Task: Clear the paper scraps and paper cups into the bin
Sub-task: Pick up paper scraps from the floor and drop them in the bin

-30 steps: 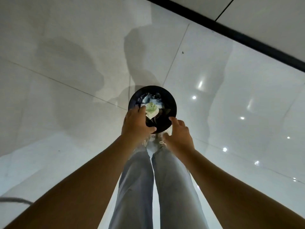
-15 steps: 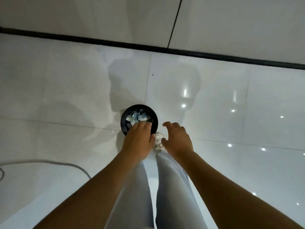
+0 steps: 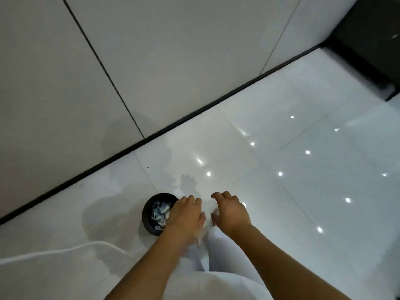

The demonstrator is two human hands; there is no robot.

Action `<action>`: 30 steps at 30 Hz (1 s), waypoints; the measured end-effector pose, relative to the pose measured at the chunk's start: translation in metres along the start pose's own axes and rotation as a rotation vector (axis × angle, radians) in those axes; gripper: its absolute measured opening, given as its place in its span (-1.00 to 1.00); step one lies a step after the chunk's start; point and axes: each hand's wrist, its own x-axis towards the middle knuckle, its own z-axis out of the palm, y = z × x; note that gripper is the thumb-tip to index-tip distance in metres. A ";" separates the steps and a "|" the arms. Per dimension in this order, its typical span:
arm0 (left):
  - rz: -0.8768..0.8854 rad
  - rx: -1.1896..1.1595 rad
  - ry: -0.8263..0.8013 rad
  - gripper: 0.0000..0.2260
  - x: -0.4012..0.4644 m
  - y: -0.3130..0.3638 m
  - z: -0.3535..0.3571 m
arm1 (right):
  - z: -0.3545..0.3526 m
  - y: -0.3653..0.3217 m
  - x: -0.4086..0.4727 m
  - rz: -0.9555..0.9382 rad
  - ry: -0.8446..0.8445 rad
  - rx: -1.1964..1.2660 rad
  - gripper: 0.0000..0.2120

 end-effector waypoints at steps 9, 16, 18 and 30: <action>0.398 0.289 -0.044 -0.65 0.004 0.129 -0.028 | -0.029 0.099 -0.101 0.364 0.214 0.238 -0.49; 0.631 0.488 -0.095 -0.68 0.013 0.271 -0.007 | -0.035 0.215 -0.183 0.612 0.305 0.425 -0.51; 0.677 0.518 -0.105 -0.68 0.016 0.319 0.007 | -0.034 0.253 -0.206 0.667 0.326 0.473 -0.51; 0.838 0.522 -0.210 -0.61 0.031 0.592 0.102 | -0.029 0.487 -0.323 0.893 0.424 0.694 -0.50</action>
